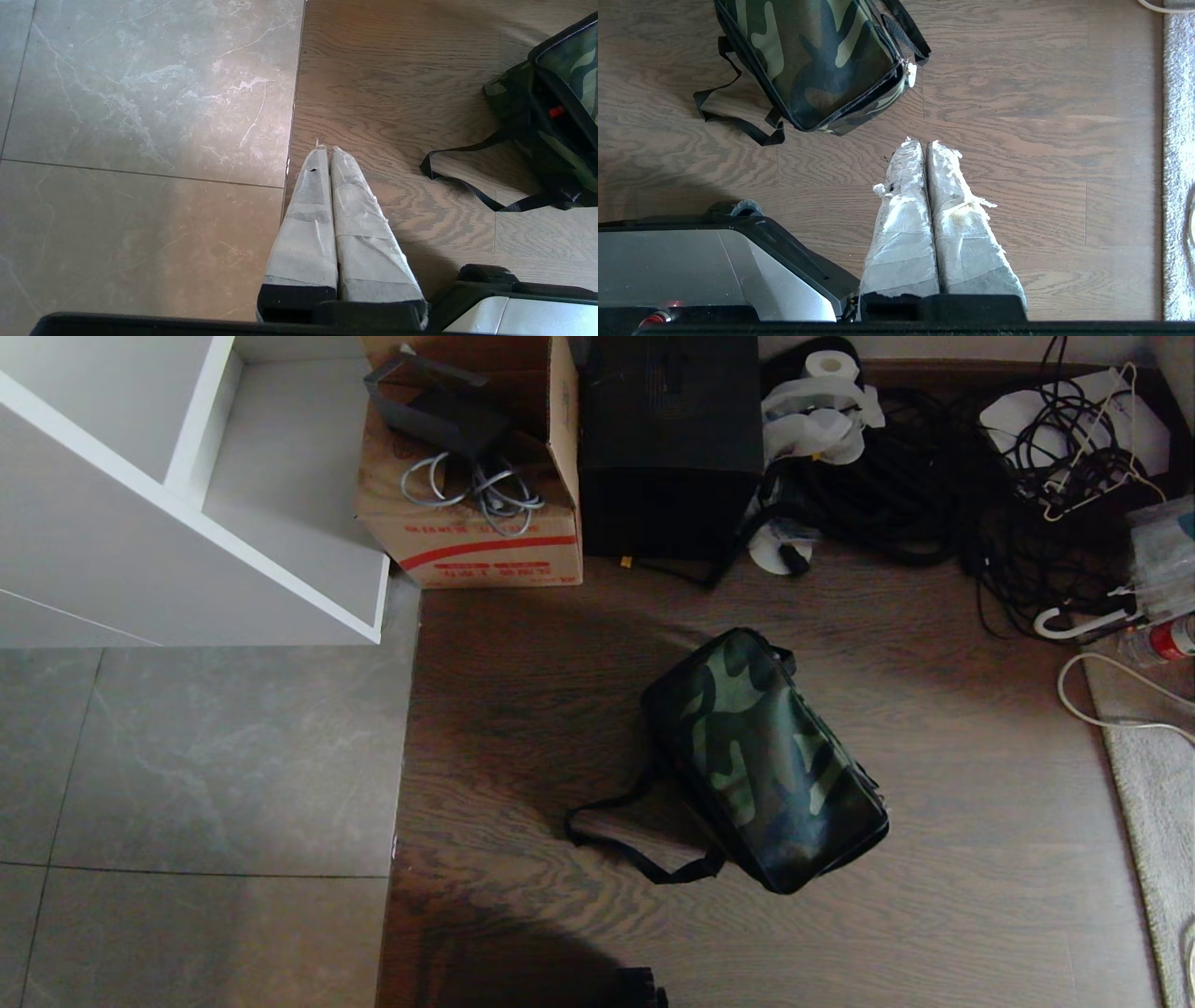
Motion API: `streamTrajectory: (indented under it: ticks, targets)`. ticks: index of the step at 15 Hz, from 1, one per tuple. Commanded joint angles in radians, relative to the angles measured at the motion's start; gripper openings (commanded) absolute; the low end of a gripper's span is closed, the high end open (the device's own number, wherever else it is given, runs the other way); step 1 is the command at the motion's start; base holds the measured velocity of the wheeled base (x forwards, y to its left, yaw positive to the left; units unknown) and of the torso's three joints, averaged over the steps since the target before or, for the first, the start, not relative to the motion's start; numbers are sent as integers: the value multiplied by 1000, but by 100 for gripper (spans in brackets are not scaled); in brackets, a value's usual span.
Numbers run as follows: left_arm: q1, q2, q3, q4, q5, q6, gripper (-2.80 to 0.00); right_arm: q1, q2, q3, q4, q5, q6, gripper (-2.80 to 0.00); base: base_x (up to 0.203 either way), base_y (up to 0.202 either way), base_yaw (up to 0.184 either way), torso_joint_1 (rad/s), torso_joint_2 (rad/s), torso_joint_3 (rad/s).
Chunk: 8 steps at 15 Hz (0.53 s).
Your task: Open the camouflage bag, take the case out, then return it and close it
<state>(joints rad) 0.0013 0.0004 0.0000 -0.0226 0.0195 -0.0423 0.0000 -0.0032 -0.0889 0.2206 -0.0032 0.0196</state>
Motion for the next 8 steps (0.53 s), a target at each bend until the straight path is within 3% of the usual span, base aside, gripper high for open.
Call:
streamTrajectory:
  ticks: [1,8]
  targets:
    - [0,0,11,0,0,-1,-280,0,3,0,2,0,0,-280,0,0,0,0,0,0]
    - [0,0,11,0,0,-5,-280,0,3,0,2,0,0,-280,0,0,0,2,0,5]
